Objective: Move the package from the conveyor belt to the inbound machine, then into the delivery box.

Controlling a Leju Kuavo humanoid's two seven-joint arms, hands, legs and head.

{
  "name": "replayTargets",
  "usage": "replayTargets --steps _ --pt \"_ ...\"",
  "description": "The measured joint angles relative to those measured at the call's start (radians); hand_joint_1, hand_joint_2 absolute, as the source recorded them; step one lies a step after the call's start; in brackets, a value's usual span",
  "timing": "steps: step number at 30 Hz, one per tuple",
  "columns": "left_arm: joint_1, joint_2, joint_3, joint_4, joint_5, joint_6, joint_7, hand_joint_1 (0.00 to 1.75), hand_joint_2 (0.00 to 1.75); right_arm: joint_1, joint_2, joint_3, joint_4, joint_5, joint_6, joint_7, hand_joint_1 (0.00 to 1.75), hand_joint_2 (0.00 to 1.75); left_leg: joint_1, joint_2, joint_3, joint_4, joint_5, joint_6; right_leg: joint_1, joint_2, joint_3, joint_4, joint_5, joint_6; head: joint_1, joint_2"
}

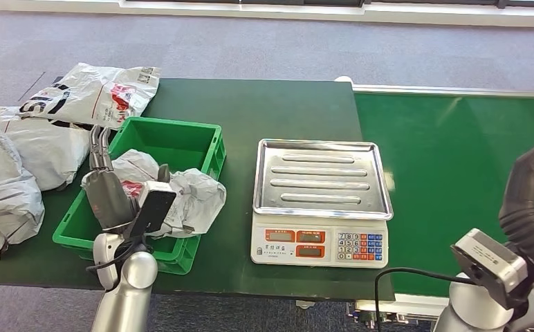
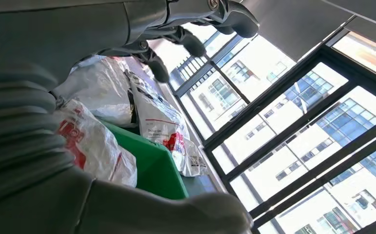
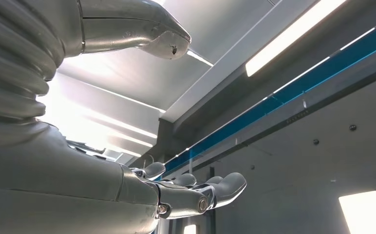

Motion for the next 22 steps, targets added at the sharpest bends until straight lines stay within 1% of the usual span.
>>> replayTargets --steps 10,12,13,15,17,19,20,22 --pt "0.011 -0.006 0.001 -0.029 0.021 0.0 -0.046 0.0 0.0 0.0 0.0 0.001 0.0 0.01 0.0 0.016 0.0 1.75 0.0 0.0 0.0 0.0 0.0 0.0 0.0 0.0 0.0 0.0 0.0 0.0 0.0 0.0" --pt "0.014 -0.013 0.006 -0.049 0.045 0.0 -0.084 0.0 0.0 0.0 0.0 0.001 0.0 0.012 0.0 0.016 0.0 1.75 0.0 0.0 0.0 0.0 0.0 0.0 0.0 0.0 0.0 0.0 0.0 0.0 0.0 0.0" --pt "0.017 -0.018 0.013 -0.067 0.078 0.0 -0.123 0.0 0.0 0.0 0.0 0.002 0.0 0.009 0.0 0.014 0.0 1.75 0.0 0.0 -0.001 0.0 0.0 0.0 0.0 0.0 0.0 0.0 0.0 0.0 0.0 0.0" --pt "0.026 -0.026 0.031 -0.142 0.226 0.001 -0.224 0.0 0.87 -0.001 0.0 0.005 0.002 -0.011 0.0 -0.002 0.0 1.75 0.0 0.001 -0.001 0.0 0.0 0.0 0.001 0.001 -0.001 0.0 0.0 0.0 0.0 0.0" --pt "0.042 -0.027 0.031 -0.267 0.469 0.002 -0.287 0.0 1.75 -0.002 0.0 0.009 0.007 -0.058 0.0 -0.031 0.0 1.75 0.001 0.002 -0.001 0.0 0.0 0.0 0.001 0.002 -0.001 0.0 0.0 0.0 0.0 0.0" --pt "0.069 -0.023 0.001 -0.394 0.676 0.003 -0.302 0.0 1.75 -0.001 0.0 0.013 0.011 -0.119 0.0 -0.056 0.0 1.75 0.001 0.0 -0.001 0.0 0.0 0.0 0.001 0.001 -0.001 0.0 -0.001 0.0 0.0 0.0" --pt "0.085 -0.02 -0.021 -0.445 0.733 0.003 -0.304 0.0 1.75 0.001 0.0 0.017 0.013 -0.143 0.0 -0.064 0.0 1.75 0.001 0.0 -0.001 0.0 0.0 0.0 0.001 0.0 -0.001 0.0 -0.001 0.0 0.0 0.0" --pt "0.11 -0.017 -0.056 -0.513 0.781 0.002 -0.307 0.0 1.75 0.002 0.0 0.023 0.016 -0.169 0.0 -0.072 0.0 1.75 0.001 -0.001 -0.001 0.0 0.0 0.0 0.001 0.0 -0.001 0.0 -0.001 0.0 0.0 0.0"
